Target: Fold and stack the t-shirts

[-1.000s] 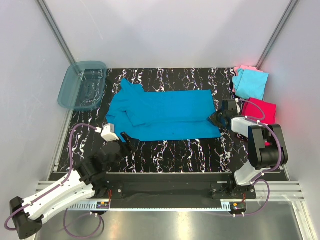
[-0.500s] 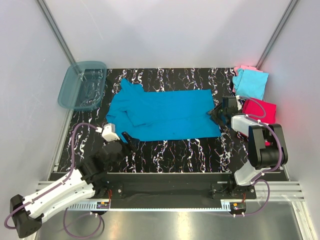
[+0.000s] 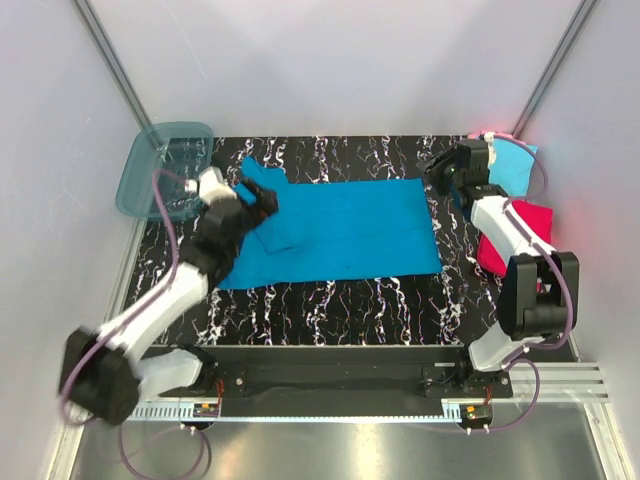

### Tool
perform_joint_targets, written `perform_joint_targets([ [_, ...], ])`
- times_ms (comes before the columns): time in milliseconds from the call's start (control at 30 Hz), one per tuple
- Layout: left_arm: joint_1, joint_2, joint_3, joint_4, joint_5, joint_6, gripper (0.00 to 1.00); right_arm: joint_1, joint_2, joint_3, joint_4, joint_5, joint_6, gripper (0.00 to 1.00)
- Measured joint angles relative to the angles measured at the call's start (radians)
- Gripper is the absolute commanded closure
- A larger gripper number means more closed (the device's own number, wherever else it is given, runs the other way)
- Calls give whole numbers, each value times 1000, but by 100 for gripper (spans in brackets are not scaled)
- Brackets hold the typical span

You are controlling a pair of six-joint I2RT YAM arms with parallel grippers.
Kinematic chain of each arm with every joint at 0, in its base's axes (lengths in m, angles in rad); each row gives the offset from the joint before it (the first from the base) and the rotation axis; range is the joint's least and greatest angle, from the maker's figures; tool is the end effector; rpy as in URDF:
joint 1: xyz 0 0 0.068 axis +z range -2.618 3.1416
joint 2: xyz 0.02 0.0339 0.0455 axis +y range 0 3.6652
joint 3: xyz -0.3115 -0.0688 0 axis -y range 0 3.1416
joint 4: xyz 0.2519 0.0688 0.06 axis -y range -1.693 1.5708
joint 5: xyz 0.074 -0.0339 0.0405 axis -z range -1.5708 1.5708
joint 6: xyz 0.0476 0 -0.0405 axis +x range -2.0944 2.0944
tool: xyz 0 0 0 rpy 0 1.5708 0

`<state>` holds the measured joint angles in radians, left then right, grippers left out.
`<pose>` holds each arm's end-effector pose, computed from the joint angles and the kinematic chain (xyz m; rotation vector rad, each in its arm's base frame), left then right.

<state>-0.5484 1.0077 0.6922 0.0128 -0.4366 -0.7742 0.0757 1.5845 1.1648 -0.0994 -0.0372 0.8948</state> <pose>0.2013 -0.0994 0.3209 -0.5086 1.8053 -0.5119 0.3831 0.0308 0.3168 0.8353 1.9826 0.6177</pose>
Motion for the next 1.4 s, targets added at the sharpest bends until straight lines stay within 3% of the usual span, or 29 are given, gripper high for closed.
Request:
perform_joint_targets([
  [133,228,373,229,118,231,-5,10,-19,96,69,82,-6,-43,47],
  [300,376,769,557,93,493,85,13,-113,325,164,132,-115,-79,47],
  [500,484,1045,946,-77,661,263,16,-200,555,414,23,-219,-188,47],
  [700,596,1273,1303,-262,748,411,17,-210,637,601,-12,-304,-238,46],
  [933,674,1372,1358,-368,855,462,19,-221,722,634,-16,-356,-238,46],
  [1400,606,1391,1310,-443,935,472,21,-224,756,541,-9,-391,-216,46],
])
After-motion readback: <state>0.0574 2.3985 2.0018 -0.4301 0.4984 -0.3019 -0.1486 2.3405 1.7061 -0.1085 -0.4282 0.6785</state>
